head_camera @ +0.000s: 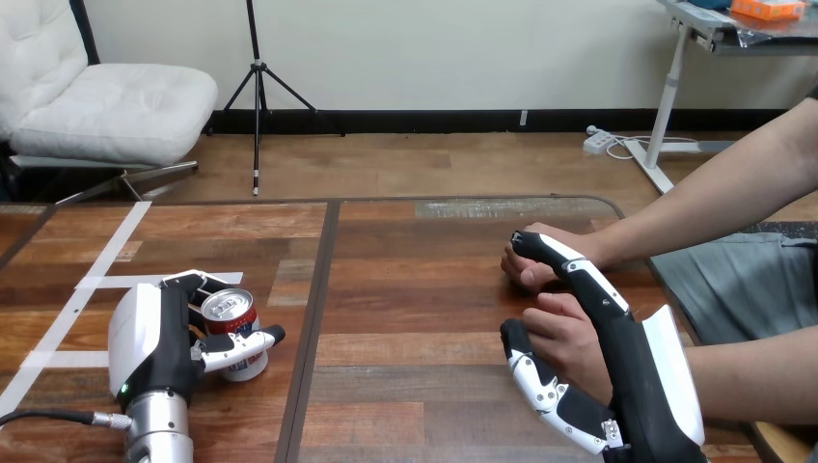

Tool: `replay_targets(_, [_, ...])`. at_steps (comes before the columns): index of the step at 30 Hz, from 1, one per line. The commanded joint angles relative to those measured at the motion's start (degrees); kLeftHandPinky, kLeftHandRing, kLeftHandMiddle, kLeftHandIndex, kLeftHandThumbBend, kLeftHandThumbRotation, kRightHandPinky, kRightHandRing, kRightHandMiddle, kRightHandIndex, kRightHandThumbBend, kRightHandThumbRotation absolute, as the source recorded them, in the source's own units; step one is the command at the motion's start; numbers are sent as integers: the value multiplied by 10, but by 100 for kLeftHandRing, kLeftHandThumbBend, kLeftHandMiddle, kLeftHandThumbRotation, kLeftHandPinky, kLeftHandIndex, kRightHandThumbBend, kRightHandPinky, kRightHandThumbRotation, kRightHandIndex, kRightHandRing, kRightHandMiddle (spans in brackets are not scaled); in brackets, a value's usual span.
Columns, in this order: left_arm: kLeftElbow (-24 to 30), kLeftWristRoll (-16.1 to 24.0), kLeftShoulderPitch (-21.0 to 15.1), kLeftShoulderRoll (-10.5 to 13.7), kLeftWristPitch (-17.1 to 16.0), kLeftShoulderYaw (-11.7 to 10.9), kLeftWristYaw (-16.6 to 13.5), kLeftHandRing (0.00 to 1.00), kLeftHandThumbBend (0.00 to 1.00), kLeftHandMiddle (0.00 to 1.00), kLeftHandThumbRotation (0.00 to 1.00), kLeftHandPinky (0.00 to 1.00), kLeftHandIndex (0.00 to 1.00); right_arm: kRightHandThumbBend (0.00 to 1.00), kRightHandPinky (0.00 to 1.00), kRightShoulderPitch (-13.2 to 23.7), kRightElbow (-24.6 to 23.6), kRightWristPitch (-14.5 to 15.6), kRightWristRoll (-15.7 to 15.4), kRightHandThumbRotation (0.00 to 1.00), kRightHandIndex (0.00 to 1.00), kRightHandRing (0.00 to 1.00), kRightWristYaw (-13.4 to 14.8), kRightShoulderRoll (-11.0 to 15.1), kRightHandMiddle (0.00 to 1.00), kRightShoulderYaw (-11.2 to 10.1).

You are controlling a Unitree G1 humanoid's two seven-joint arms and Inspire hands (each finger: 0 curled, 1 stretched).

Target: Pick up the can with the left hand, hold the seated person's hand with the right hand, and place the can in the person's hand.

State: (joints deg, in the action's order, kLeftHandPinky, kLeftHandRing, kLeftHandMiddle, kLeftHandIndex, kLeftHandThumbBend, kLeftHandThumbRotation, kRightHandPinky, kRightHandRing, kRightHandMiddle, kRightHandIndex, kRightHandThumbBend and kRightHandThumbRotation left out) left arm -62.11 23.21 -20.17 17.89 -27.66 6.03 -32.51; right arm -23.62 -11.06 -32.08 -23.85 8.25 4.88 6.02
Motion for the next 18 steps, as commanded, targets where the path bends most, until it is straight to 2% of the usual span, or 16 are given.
replay_targets(1, [1,2,-30,6,-23,2,-14,38,65,43,0,31,43,27,89,19,-32,-2,-7,10,82,87,9,0,83,-7])
replay_targets(6, [2,1,-29,6,-27,1,-15,38,65,43,0,31,44,28,89,17,-34,1,-16,13,82,87,13,-1,83,-9])
replay_targets(18, [27,-22,-16,-3,-58,-14,-7,37,69,42,0,30,43,28,90,19,-32,-3,-7,15,83,88,10,0,83,-8])
